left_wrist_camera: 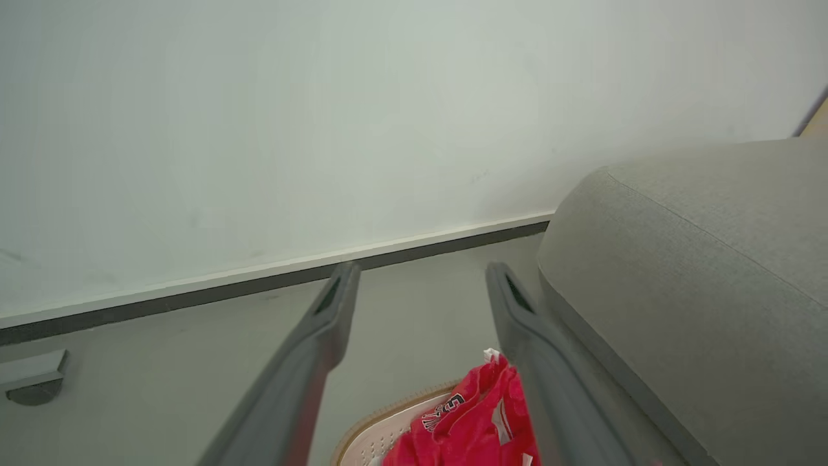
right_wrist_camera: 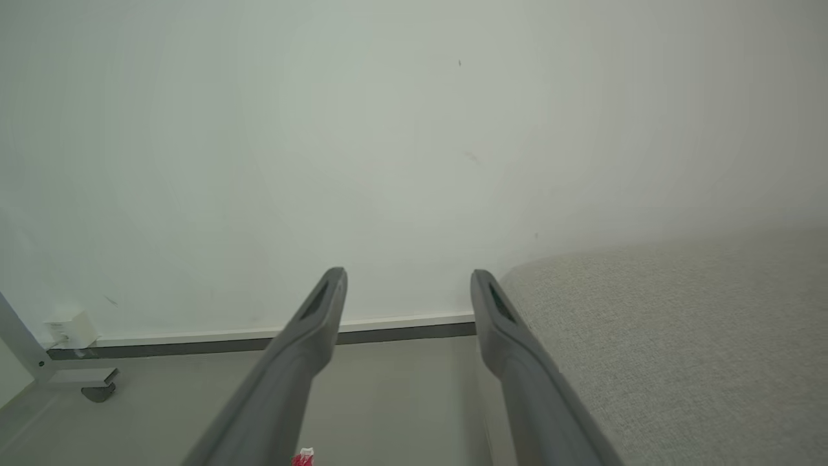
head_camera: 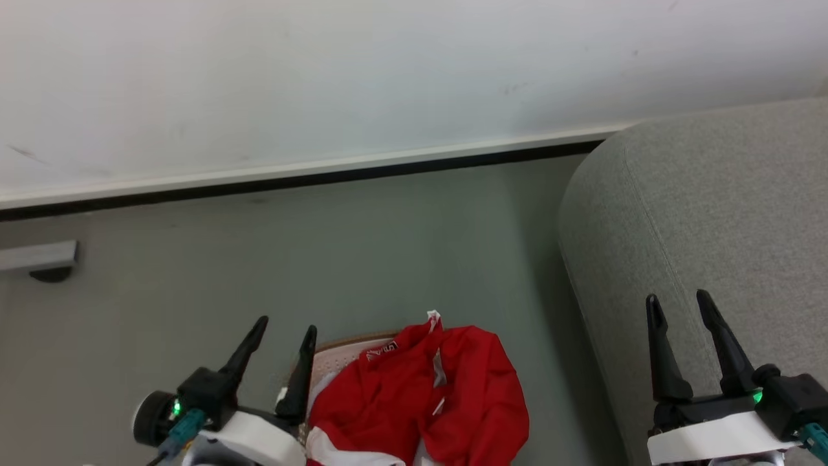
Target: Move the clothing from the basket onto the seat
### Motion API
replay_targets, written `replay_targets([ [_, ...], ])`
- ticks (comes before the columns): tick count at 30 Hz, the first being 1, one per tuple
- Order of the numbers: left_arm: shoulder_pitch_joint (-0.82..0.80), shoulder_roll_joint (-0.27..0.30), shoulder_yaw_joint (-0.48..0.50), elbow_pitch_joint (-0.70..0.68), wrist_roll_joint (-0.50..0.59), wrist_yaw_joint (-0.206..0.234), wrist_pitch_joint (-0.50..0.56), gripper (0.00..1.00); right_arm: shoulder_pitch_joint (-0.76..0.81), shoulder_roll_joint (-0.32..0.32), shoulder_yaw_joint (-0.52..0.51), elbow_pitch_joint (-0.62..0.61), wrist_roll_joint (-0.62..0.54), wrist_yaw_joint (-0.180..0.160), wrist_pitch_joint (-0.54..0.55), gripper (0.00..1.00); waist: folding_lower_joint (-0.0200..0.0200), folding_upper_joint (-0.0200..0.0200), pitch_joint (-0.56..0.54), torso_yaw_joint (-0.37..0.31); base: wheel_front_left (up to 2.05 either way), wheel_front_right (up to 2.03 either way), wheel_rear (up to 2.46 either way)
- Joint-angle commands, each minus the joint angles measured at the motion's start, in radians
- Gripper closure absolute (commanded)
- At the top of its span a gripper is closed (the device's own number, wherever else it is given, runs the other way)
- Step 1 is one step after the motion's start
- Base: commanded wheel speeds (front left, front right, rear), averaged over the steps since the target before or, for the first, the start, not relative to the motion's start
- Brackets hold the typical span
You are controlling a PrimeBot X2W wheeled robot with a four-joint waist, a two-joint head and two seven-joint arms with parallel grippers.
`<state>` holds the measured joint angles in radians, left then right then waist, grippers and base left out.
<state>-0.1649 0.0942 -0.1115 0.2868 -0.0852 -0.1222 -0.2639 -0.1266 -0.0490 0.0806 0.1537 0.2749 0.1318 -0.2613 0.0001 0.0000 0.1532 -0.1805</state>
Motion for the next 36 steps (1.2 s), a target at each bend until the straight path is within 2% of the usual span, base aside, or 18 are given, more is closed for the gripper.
replay_targets([
  [1,-0.028,0.017,-0.014,0.023,0.009,-0.001,-0.001,0.00,-0.023,0.000,-0.006,-0.011,0.009,-0.002,-0.004,0.00,-0.0001,0.0000,0.053,-0.020,0.00,0.00,0.00],
  [9,-0.167,0.115,-0.175,0.184,0.052,-0.009,0.046,0.00,-0.063,0.000,-0.012,-0.044,0.040,-0.002,-0.004,0.00,-0.0001,0.0000,0.178,-0.063,0.00,0.00,0.00],
  [12,-0.213,0.155,-0.251,0.239,0.032,-0.007,0.064,0.00,-0.075,0.000,-0.017,-0.053,0.058,-0.002,-0.003,0.00,-0.0001,0.0000,0.225,-0.083,0.00,0.00,0.00],
  [17,-0.299,0.210,-0.417,0.348,-0.023,-0.008,0.108,0.00,-0.099,0.000,-0.040,-0.066,0.066,-0.002,-0.004,0.00,-0.0001,0.0000,0.289,-0.104,0.00,0.00,0.00],
  [26,-0.458,0.308,-0.773,0.482,-0.158,-0.008,0.192,0.00,-0.143,0.000,-0.042,-0.101,0.095,-0.002,-0.003,0.00,-0.0001,0.0000,0.413,-0.145,0.00,0.00,0.00],
  [36,-0.618,0.365,-1.082,0.571,-0.246,-0.008,0.260,0.00,-0.172,0.000,-0.034,-0.119,0.139,-0.002,-0.004,0.00,-0.0001,0.0000,0.542,-0.201,0.00,0.00,0.00],
])
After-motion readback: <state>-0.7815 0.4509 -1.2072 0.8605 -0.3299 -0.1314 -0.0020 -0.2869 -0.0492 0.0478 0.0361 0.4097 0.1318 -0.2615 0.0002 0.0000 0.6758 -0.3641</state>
